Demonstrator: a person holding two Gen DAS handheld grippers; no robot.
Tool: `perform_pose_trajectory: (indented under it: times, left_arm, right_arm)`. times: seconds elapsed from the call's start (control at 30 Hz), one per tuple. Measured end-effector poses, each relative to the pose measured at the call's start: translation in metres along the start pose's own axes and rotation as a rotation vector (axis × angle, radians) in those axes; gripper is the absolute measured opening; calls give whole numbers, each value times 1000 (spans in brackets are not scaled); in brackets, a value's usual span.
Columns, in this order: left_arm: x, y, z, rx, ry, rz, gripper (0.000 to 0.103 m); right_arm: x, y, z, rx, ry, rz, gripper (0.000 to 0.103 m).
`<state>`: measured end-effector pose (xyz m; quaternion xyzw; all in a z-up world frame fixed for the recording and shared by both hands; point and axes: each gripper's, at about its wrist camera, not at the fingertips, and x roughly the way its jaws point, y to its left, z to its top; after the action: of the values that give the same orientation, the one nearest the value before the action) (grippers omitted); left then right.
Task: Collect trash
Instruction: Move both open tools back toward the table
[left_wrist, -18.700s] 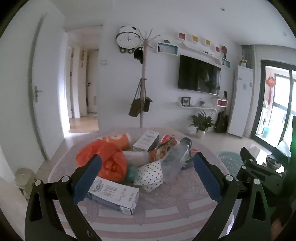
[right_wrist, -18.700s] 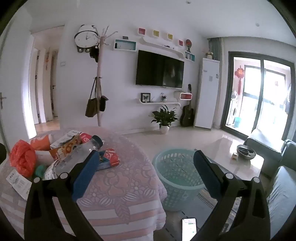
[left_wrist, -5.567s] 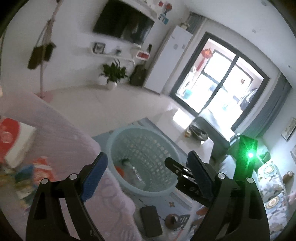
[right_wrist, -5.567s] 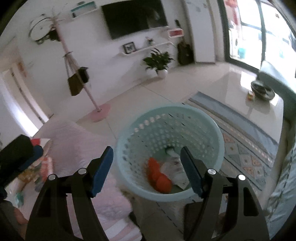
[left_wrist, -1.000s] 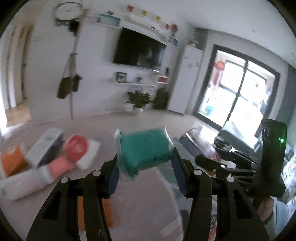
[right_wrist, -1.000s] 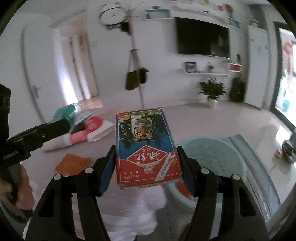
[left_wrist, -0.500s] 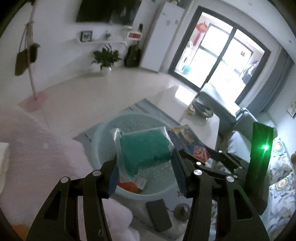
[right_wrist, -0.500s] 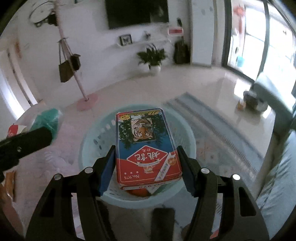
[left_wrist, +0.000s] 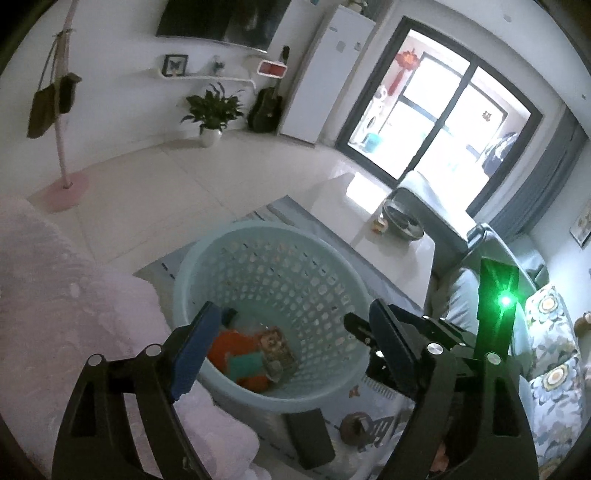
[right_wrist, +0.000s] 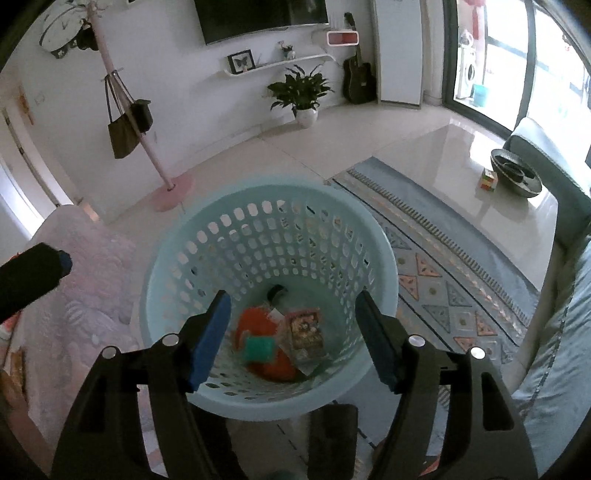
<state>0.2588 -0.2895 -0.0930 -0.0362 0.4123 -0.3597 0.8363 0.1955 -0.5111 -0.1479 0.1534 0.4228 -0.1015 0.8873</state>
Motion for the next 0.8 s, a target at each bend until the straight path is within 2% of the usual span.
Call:
perform_pose_trajectory:
  times: [0.17,0.3,0.53,0.8]
  left_arm:
    - [-35,8,-8,10,-38,-28,81]
    - [-71,17,-18,3,-95,-18,81]
    - [-154,40,-39,11,-216,66,81]
    - [-245,98,-65,-67,-319,197,81]
  right_arm:
    - [-20,14,-2,-34,-27,17,66]
    - [-42,33,-3,-72,-70,44,66]
    - [-80,82,-5,-131,-125,117,66]
    - [-110,170,-23,-268,-150,250,66]
